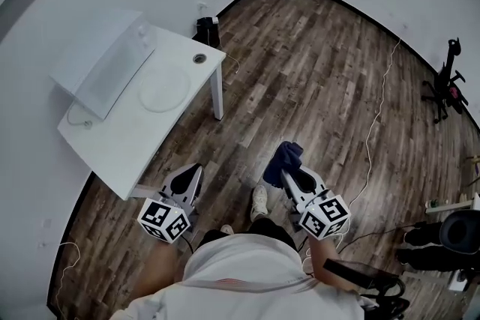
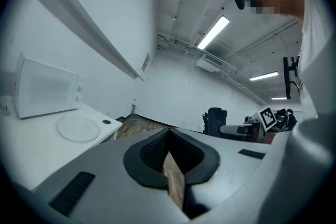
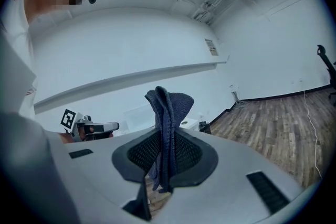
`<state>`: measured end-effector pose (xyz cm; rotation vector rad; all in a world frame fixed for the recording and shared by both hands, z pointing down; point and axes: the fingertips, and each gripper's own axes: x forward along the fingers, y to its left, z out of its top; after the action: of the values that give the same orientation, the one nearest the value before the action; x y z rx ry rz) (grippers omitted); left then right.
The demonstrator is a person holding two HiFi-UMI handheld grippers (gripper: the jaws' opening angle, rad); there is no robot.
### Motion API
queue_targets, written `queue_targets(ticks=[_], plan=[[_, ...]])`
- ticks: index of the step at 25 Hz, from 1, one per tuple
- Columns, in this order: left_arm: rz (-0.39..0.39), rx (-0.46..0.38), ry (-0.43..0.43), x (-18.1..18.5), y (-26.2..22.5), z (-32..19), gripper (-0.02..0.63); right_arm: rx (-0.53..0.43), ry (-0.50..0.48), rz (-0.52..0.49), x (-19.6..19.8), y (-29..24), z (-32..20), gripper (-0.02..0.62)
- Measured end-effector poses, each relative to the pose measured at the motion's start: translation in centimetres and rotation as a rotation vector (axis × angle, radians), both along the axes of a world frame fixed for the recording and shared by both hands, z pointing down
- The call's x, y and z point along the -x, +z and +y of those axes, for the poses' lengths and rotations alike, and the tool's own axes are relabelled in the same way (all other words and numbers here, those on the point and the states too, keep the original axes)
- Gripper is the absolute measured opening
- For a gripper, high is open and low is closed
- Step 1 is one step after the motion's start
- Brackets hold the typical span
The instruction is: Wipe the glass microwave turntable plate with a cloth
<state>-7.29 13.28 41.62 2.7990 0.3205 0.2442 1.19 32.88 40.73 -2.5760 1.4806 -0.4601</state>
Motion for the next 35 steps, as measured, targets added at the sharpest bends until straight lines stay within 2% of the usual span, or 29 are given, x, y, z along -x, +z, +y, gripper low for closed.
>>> queue_targets(ticks=[10,15,18,24,29,35], plan=[[0.015,-0.034,-0.163,-9.3,-0.8,-2.4,0.010,-0.027,-0.155,-0.007,-12.2,0.1,-3.7,0.063],[0.009,-0.049,-0.281,-12.3,-1.4,-2.3,0.011,-0.035,-0.271,-0.003,-17.5,-0.5,-5.1,0.063],[0.003,-0.065,-0.337,-13.5,-1.5,-3.1,0.009,-0.045,-0.306,0.001,-20.4,-0.5,-6.6,0.063],[-0.022,-0.059,-0.436,-14.2,-1.1,-5.2,0.009,-0.050,-0.390,-0.062,-21.6,1.3,-9.0,0.063],[-0.038,-0.043,-0.465,-15.0,0.2,-7.8,0.009,-0.046,-0.434,-0.069,-22.6,1.8,-12.6,0.063],[-0.003,-0.023,-0.504,-17.3,0.1,-12.0,0.010,-0.018,-0.476,-0.054,-24.7,1.6,-16.7,0.063]])
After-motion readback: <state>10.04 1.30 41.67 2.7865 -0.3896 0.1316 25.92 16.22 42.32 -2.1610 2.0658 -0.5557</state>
